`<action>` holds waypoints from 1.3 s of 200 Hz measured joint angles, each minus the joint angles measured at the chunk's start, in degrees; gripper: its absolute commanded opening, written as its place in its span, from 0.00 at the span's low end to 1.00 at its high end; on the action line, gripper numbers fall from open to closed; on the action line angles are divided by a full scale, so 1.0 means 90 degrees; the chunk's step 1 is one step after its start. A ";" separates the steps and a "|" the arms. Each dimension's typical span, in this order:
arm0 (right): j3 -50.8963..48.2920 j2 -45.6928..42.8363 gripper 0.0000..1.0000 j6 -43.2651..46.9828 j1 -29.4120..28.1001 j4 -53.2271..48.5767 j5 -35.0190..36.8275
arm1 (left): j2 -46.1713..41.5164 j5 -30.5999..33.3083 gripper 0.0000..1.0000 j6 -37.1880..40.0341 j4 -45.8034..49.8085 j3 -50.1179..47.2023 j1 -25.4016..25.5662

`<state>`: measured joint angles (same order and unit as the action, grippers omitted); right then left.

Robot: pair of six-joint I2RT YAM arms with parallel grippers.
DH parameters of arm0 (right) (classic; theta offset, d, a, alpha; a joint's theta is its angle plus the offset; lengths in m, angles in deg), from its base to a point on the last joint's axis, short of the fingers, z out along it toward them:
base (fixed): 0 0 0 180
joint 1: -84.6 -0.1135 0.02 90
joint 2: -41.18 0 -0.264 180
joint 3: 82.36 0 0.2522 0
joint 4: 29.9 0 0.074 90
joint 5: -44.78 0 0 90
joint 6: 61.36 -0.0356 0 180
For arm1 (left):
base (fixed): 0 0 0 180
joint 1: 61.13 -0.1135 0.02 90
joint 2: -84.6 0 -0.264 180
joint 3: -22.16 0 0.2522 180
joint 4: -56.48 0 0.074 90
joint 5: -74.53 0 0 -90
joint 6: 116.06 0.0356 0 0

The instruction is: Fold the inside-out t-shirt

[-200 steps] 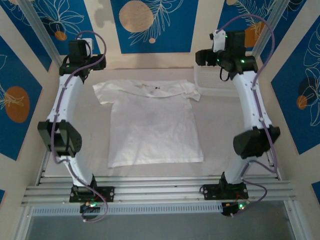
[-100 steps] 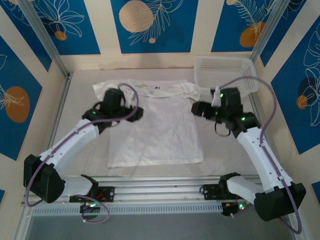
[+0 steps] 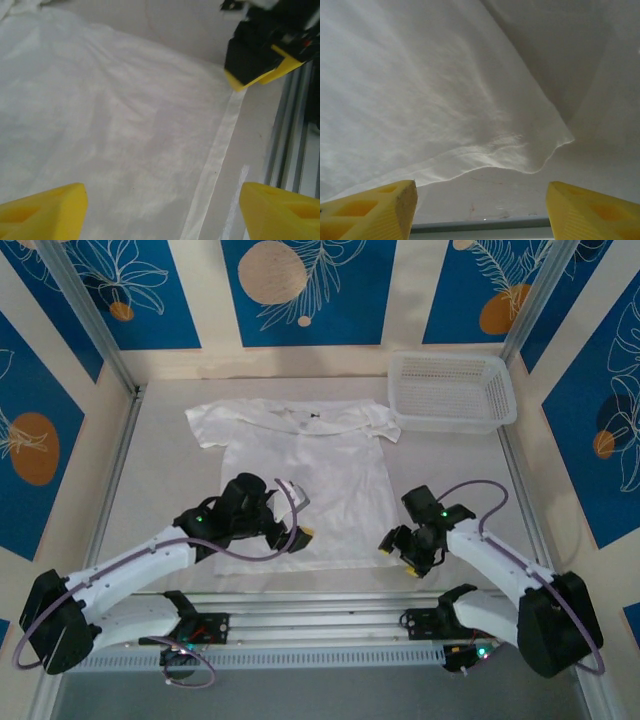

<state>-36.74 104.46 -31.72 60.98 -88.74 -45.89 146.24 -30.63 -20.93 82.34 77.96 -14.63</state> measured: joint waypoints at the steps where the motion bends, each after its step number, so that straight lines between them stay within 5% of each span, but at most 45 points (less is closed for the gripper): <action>1: 0.0000 0.0032 0.70 -0.0022 -0.0007 0.0012 0.0000 | -0.0002 -0.0002 0.81 0.0005 -0.0010 0.0000 0.0002; 160: -0.0005 0.0403 0.39 -0.0466 -0.0036 0.0857 0.0066 | 0.0398 -0.0107 0.86 0.0299 -0.0284 0.0000 0.0024; 198: -0.0044 0.0408 0.00 -0.0682 -0.0036 0.1265 -0.0092 | 0.0733 -0.0495 0.88 0.0512 -0.0396 0.0000 0.0287; 260: -0.0041 0.0299 0.00 -0.0731 -0.0036 0.1294 -0.0100 | 0.1795 -0.0634 0.90 0.0661 -0.0950 0.0134 0.0954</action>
<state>-37.11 107.15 -38.30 60.65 -77.09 -46.79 162.40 -36.34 -14.99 73.80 79.16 -6.04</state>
